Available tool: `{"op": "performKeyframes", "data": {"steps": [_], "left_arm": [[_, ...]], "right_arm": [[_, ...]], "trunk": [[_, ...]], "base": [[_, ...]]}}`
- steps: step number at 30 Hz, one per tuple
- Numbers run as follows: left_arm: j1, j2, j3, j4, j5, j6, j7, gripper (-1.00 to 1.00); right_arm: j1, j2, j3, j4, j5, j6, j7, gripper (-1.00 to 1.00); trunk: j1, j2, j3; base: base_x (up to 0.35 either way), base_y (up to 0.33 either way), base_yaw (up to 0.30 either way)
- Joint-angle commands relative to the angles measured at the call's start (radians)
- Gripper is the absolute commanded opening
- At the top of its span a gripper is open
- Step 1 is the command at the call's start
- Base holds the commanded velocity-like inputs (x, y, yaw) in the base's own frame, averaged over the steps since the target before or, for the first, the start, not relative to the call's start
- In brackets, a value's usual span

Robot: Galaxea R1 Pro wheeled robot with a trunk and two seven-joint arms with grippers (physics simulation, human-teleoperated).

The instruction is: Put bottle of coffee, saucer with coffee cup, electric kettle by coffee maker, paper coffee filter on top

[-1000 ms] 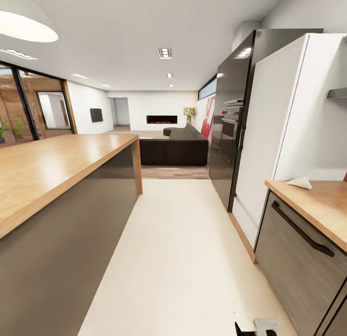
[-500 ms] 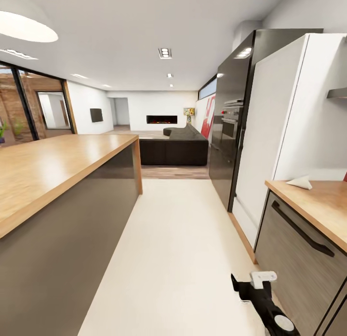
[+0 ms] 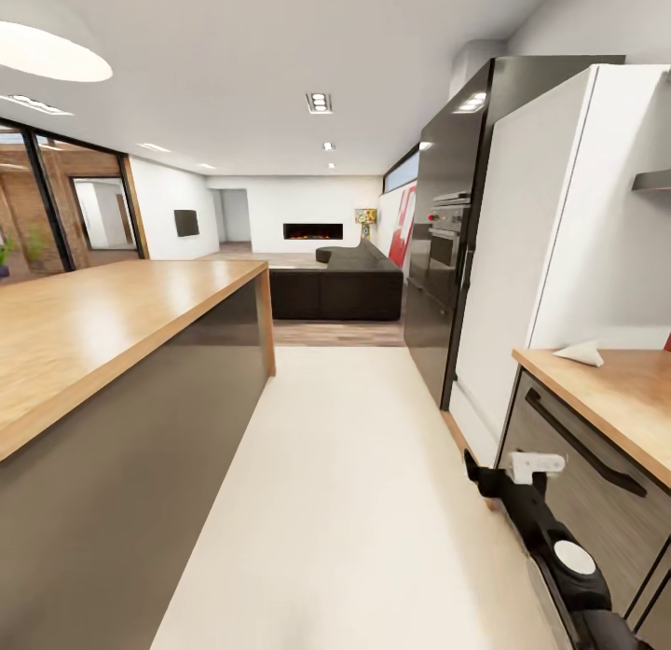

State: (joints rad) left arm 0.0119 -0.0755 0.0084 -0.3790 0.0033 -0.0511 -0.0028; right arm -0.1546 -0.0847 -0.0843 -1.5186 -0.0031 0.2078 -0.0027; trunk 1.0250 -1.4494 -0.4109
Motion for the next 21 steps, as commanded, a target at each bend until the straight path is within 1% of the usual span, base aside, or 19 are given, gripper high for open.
{"op": "performKeyframes", "data": {"steps": [1, 3, 4, 7, 10, 11, 12, 14, 15, 16, 18, 19, 21], "left_arm": [[0.0, 0.0, 0.001, -0.001, 0.0, -0.002, 0.0, 1.0], [0.0, -0.001, 0.0, -0.002, 0.0, -0.002, -0.001, 1.0], [0.0, -0.001, -0.001, -0.002, 0.0, -0.003, -0.001, 1.0], [0.0, -0.001, -0.001, -0.002, 0.0, -0.006, -0.001, 1.0], [0.001, 0.0, 0.0, -0.001, 0.0, -0.008, -0.002, 1.0], [0.001, 0.0, 0.0, -0.001, 0.0, -0.008, -0.003, 1.0], [0.0, 0.0, -0.001, 0.0, 0.0, -0.009, -0.003, 1.0], [0.0, -0.001, -0.003, -0.001, 0.0, -0.01, -0.003, 1.0], [0.0, -0.003, -0.004, -0.002, -0.001, -0.011, -0.003, 1.0], [0.0, -0.009, -0.005, -0.004, -0.001, -0.018, -0.003, 1.0], [0.001, -0.017, -0.005, -0.007, -0.001, -0.03, -0.003, 1.0], [0.0, -0.024, -0.002, -0.013, -0.001, -0.046, -0.003, 1.0], [0.0, -0.026, -0.001, -0.013, -0.001, -0.05, -0.003, 1.0]], "right_arm": [[-0.017, -0.004, -0.01, -0.005, 0.0, 0.017, 0.0, 1.0], [-0.053, -0.014, -0.034, -0.013, 0.001, 0.052, -0.001, 1.0], [-0.097, -0.027, -0.056, -0.017, 0.002, 0.099, -0.001, 1.0], [-0.166, -0.051, -0.077, -0.022, 0.003, 0.164, -0.001, 1.0], [-0.229, -0.085, -0.088, -0.024, 0.004, 0.203, -0.001, 1.0], [-0.251, -0.098, -0.091, -0.024, 0.005, 0.211, -0.001, 1.0], [-0.292, -0.127, -0.097, -0.025, 0.005, 0.225, -0.001, 1.0], [-0.324, -0.162, -0.114, -0.025, 0.006, 0.242, -0.001, 1.0], [-0.335, -0.179, -0.129, -0.026, 0.005, 0.254, 0.0, 1.0], [-0.351, -0.205, -0.164, -0.026, 0.004, 0.281, 0.001, 1.0], [-0.36, -0.221, -0.201, -0.026, 0.002, 0.299, 0.003, 1.0], [-0.369, -0.24, -0.258, -0.021, 0.0, 0.321, 0.041, 1.0], [-0.371, -0.246, -0.278, -0.017, 0.001, 0.327, 0.077, 1.0]], "trunk": [[0.0, -0.001, -0.001], [0.0, -0.001, -0.001], [0.0, -0.001, -0.001], [0.0, -0.001, -0.001], [0.0, -0.001, -0.001], [0.0, -0.001, -0.001], [0.0, -0.001, -0.001], [0.0, -0.001, -0.001], [0.0, -0.001, -0.001], [0.0, -0.001, -0.001], [0.0, -0.001, -0.001], [0.0, -0.001, -0.001], [0.0, -0.001, -0.001]], "base": [[0.0, 0.0, 0.0], [0.0, 0.0, 0.0], [0.0, 0.0, 0.0], [0.0, 0.0, 0.0], [0.0, 0.0, 0.0], [0.0, 0.0, 0.0], [0.0, 0.0, 0.0], [0.0, 0.0, 0.0], [0.0, 0.0, 0.0], [0.0, 0.0, 0.0], [0.0, 0.0, 0.0], [0.0, 0.0, 0.0], [0.0, 0.0, 0.0]]}}
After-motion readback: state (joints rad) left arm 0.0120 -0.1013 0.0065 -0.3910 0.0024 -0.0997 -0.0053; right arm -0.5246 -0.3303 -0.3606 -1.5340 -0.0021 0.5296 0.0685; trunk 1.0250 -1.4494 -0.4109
